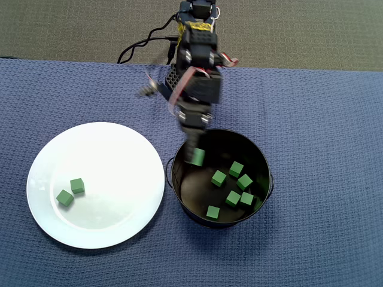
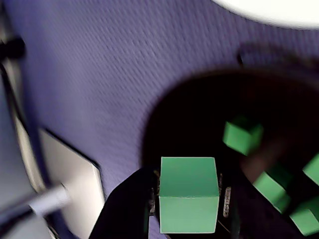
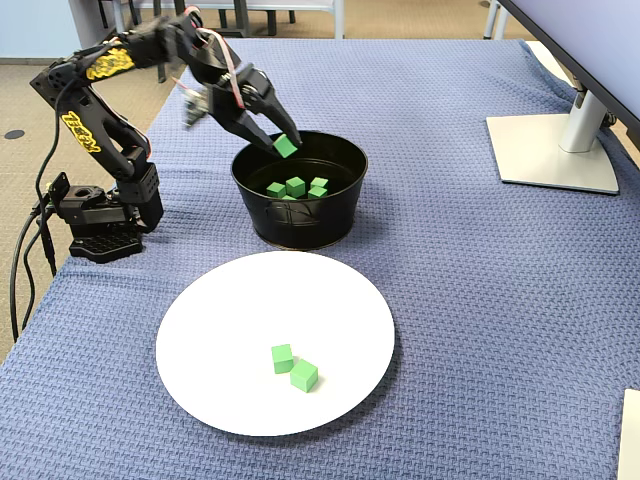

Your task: Pick up the green cubes from the white plate and place them in the black recipient

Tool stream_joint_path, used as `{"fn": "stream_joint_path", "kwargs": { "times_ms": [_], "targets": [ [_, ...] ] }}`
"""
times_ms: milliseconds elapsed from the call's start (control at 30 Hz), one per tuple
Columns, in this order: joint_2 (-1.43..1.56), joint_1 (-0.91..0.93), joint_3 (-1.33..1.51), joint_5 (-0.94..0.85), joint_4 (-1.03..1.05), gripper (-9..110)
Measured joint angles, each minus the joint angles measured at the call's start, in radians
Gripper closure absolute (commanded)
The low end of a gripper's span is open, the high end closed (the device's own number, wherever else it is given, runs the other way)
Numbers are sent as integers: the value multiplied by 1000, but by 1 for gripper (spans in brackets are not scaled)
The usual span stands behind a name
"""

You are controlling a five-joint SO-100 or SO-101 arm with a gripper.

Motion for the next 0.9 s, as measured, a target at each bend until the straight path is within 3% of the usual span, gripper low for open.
{"fn": "stream_joint_path", "kwargs": {
  "times_ms": [33, 67, 200, 333, 533, 667, 900],
  "targets": [
    [-2, -35, 18, 11, -15, 76],
    [-2, -61, 21, 17, -23, 70],
    [-2, -94, -5, -25, 21, 63],
    [-2, -25, -94, -130, 100, 68],
    [-43, 307, -115, -353, -6, 75],
    [-181, 535, -110, -578, -44, 86],
    [-443, 761, -83, -957, -161, 87]
  ]
}}
